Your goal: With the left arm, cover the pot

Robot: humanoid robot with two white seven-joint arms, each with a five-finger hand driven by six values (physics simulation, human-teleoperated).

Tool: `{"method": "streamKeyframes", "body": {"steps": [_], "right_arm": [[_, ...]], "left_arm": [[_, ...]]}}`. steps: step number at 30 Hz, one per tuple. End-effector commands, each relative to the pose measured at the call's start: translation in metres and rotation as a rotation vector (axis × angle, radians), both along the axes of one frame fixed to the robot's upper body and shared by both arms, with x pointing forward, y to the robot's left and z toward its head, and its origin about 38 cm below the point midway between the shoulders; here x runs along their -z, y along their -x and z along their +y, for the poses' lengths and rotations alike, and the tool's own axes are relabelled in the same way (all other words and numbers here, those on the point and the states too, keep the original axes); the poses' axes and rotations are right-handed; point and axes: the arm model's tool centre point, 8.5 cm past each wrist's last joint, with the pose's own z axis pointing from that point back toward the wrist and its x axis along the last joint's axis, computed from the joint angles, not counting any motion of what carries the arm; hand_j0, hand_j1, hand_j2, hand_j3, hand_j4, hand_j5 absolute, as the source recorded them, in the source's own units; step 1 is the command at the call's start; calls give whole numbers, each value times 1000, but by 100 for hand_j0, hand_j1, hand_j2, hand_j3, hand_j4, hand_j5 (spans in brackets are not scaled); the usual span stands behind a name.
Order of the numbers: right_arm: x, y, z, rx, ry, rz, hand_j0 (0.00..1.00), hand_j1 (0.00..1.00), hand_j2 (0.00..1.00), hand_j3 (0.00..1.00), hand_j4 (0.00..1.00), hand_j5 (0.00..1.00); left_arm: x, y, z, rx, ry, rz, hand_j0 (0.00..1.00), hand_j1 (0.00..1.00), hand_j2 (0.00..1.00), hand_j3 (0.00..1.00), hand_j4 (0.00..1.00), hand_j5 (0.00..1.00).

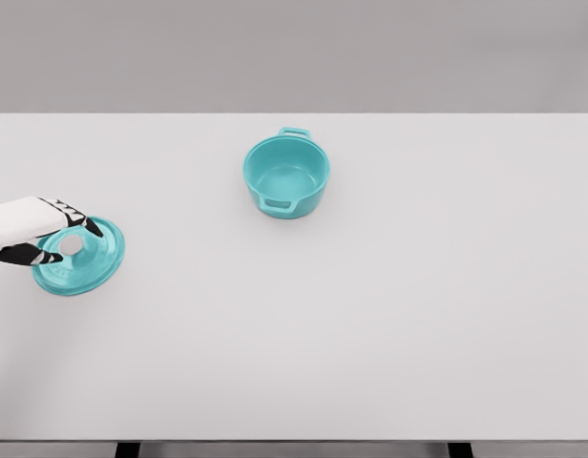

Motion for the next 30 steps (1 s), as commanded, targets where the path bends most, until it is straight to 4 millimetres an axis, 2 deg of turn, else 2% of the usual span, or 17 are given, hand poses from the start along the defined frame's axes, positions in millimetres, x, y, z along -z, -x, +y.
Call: {"method": "streamKeyframes", "body": {"steps": [1,12,20,30], "right_arm": [[0,0,0,0,-1,1,100,100,100,100,100,100],[0,0,0,0,0,0,100,100,100,100,100,100],[0,0,0,0,0,0,100,100,100,100,100,100],[0,0,0,0,-1,1,100,100,100,100,100,100]], "left_arm": [[0,0,0,-4,-1,-1,73,73,73,73,73,73],[6,0,3,-12,-3,16,73,73,73,73,73,73],[7,0,1,-9,-3,18,67,67,67,67,67,67],[10,0,2,-12,-14,21,65,65,65,65,65,65]]}}
